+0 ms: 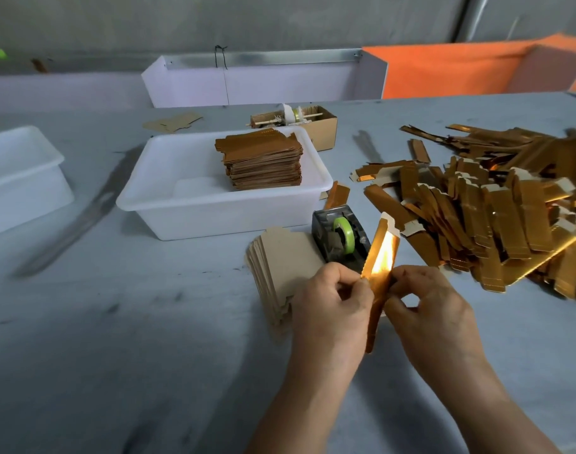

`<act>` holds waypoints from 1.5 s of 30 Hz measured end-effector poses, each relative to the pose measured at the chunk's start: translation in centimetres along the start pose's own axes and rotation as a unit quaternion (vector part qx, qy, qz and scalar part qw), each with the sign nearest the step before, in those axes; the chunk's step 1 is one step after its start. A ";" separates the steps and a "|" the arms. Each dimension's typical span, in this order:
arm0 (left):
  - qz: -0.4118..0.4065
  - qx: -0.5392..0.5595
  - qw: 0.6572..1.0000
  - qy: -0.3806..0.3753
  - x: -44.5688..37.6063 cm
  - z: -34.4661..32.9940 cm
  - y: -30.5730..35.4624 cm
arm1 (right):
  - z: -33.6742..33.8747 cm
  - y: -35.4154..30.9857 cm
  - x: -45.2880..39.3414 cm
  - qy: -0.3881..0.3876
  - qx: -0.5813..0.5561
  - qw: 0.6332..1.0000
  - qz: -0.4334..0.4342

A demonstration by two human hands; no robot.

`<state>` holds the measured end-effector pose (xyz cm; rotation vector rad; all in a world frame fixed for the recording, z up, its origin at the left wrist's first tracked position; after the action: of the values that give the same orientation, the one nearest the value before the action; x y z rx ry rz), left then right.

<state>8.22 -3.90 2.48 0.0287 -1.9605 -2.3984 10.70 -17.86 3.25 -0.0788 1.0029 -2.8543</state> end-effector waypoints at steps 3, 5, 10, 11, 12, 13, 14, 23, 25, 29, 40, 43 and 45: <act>0.025 0.032 0.999 -0.006 -0.2 0.1 -0.5 | 1.6 0.6 0.7 0.030 -0.069 0.997 0.009; 0.047 0.064 0.997 -0.015 -0.2 0.2 -1.1 | 2.9 1.2 1.1 0.018 -0.182 0.983 0.000; 0.078 0.124 0.988 -0.039 0.6 -0.3 -1.6 | 3.0 -2.2 2.0 -0.136 -0.286 0.947 0.062; 0.080 0.135 0.987 -0.043 0.7 -0.4 -1.6 | 2.8 -2.9 2.0 -0.155 -0.272 0.947 0.078; 0.082 0.151 0.984 -0.048 0.7 -0.5 -1.6 | 2.6 -3.5 2.0 -0.167 -0.259 0.947 0.092; 0.083 0.167 0.981 -0.055 0.8 -0.6 -1.4 | 2.6 -3.9 1.9 -0.173 -0.244 0.949 0.105; 0.085 0.175 0.979 -0.061 0.8 -0.6 -1.3 | 2.5 -4.2 1.9 -0.173 -0.227 0.951 0.118; 0.079 0.146 0.984 -0.064 1.5 -0.5 -1.1 | 2.5 -4.2 1.3 -0.129 -0.115 0.976 0.134; 0.076 0.155 0.982 -0.072 1.6 -0.6 -0.9 | 2.5 -4.0 1.2 -0.113 -0.104 0.980 0.125; 0.066 0.160 0.982 -0.080 1.7 -0.6 -0.7 | 2.4 -3.7 1.2 -0.092 -0.083 0.987 0.104; 0.039 0.106 0.992 -0.048 2.1 -0.3 -0.3 | 2.4 -4.0 1.5 -0.054 -0.009 0.995 0.081; 0.021 0.069 0.997 -0.010 2.5 -0.4 0.2 | 2.6 -4.1 1.6 -0.046 0.015 0.996 0.072; -0.009 0.029 0.999 0.024 2.9 -0.5 0.8 | 2.8 -4.2 1.6 -0.035 0.037 0.997 0.064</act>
<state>5.39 -4.65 3.23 0.1048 -2.0169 -2.3293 8.94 -16.50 8.08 -0.1035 0.8564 -2.7488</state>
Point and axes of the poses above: each hand's wrist, its own x-axis away from the middle knuckle, its own z-axis out of the back of the hand, y = z × x, the point moved 9 cm from there along -x, towards the middle knuckle, and after that the axes turned 14 degrees about -y, right-handed, at the moved point
